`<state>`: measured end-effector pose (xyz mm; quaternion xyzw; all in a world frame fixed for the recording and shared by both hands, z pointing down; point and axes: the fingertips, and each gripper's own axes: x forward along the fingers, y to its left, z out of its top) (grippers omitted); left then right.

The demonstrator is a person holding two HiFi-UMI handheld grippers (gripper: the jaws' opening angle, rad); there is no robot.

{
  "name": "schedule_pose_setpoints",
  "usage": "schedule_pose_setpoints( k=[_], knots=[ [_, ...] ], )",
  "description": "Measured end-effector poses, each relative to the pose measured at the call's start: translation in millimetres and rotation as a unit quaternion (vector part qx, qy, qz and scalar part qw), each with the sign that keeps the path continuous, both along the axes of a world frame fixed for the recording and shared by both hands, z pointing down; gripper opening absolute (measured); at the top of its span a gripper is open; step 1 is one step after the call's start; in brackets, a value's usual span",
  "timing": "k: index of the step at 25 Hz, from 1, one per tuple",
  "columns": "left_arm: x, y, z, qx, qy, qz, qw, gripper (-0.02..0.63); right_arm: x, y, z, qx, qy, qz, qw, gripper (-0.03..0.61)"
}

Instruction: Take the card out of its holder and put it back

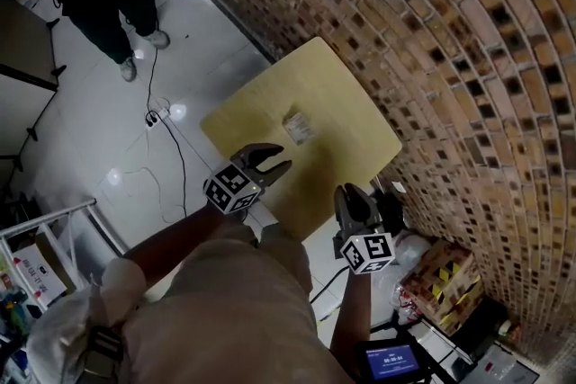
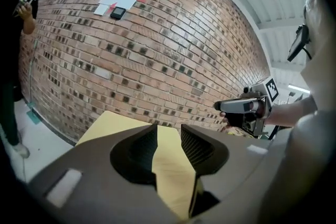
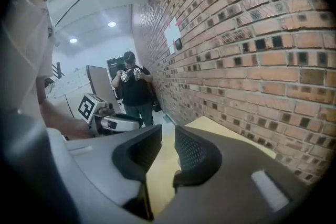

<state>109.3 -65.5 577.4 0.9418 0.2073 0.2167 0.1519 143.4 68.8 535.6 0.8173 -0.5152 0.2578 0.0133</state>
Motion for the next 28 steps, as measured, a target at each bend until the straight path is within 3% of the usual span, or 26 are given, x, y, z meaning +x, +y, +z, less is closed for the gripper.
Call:
schedule_pose_setpoints(
  k=[3,12,22,28],
  knots=[
    [7,9,-2,0.031,-0.011,-0.015,0.9993,0.16,18,1,14,-0.006,-0.003,-0.025,1.0,0.077],
    [20,17,6,0.065,-0.052,-0.095,0.992,0.158,67,-26,67,-0.041,-0.011,-0.109,0.993,0.08],
    [18,25,9,0.084,-0.079,-0.192,0.9747,0.158,87,-62,137,-0.093,-0.016,-0.21,0.973,0.083],
    [12,35,-1,0.088,-0.072,-0.244,0.9631,0.158,89,-85,177,-0.118,-0.022,-0.243,0.963,0.088]
  ],
)
